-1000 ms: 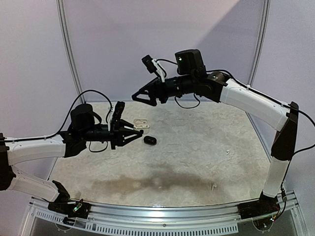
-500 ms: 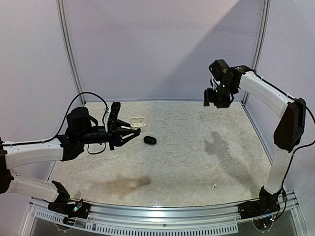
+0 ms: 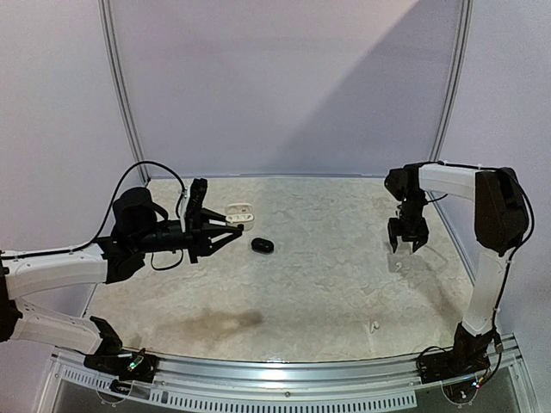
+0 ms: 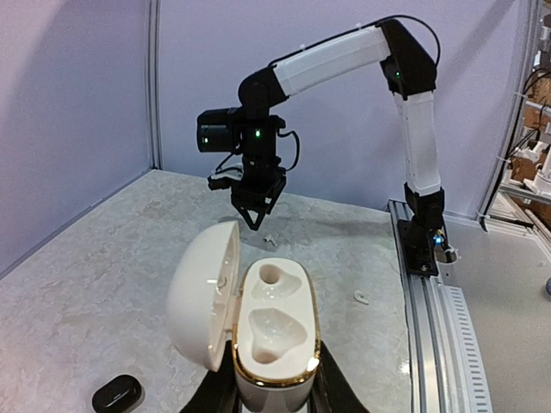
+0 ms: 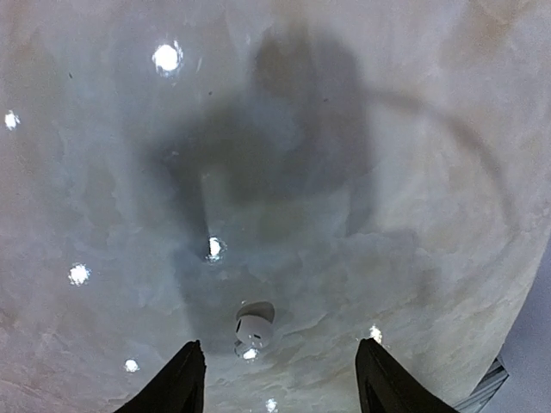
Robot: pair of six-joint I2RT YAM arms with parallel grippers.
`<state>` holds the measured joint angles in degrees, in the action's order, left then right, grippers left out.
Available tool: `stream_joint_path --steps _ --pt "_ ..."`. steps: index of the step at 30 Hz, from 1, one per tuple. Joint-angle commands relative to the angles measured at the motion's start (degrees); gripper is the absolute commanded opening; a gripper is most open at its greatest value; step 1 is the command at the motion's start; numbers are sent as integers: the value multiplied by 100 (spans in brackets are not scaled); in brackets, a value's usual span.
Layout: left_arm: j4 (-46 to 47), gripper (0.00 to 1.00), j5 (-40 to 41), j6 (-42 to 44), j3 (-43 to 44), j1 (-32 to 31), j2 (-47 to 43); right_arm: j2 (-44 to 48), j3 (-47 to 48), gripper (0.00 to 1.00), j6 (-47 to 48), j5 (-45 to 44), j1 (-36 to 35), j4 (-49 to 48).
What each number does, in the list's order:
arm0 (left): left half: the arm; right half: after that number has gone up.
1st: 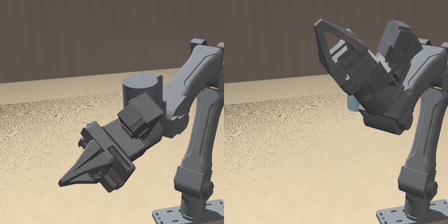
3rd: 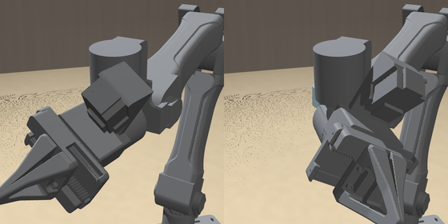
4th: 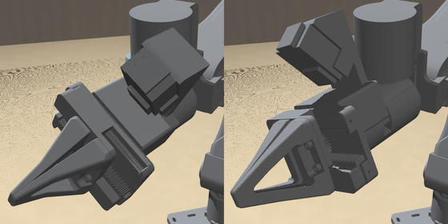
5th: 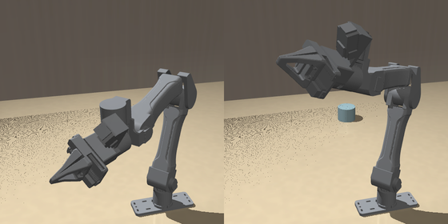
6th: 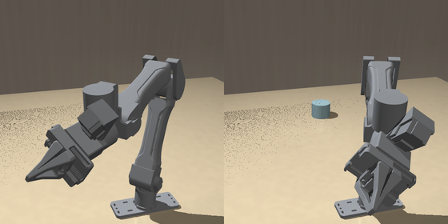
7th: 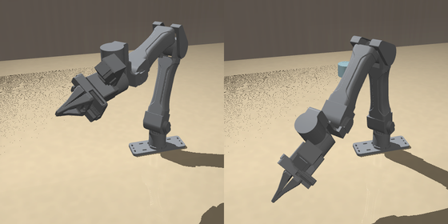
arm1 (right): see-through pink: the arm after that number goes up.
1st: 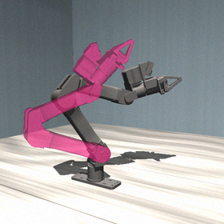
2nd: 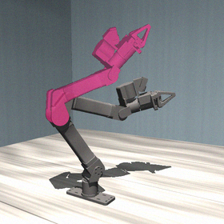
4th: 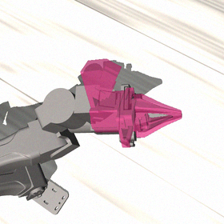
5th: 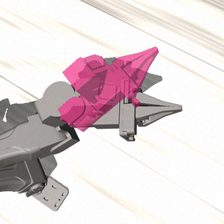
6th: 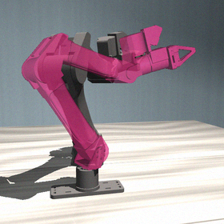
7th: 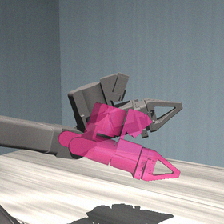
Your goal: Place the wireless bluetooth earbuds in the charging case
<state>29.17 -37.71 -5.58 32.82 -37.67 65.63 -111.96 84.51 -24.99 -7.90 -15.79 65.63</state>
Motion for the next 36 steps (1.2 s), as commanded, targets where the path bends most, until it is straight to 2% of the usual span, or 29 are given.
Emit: stream_joint_path --steps 1,4,12,17,30,36 --pt "-67 0 81 163 -92 48 -128 -268 -417 55 -15 350 -5 -767" --pt "-93 0 63 167 -75 74 -120 -321 -607 45 -52 357 40 -945" --pt "-83 0 67 175 -82 93 -125 -349 -1059 31 -91 271 50 -1034" --pt "-133 0 54 212 -88 94 -149 -189 -1181 32 -150 84 50 -860" --pt "-147 0 27 267 -83 93 -164 -33 -1376 27 -234 -7 50 -780" --pt "-160 0 19 301 -65 93 -163 -42 -1433 19 -231 297 50 -990"
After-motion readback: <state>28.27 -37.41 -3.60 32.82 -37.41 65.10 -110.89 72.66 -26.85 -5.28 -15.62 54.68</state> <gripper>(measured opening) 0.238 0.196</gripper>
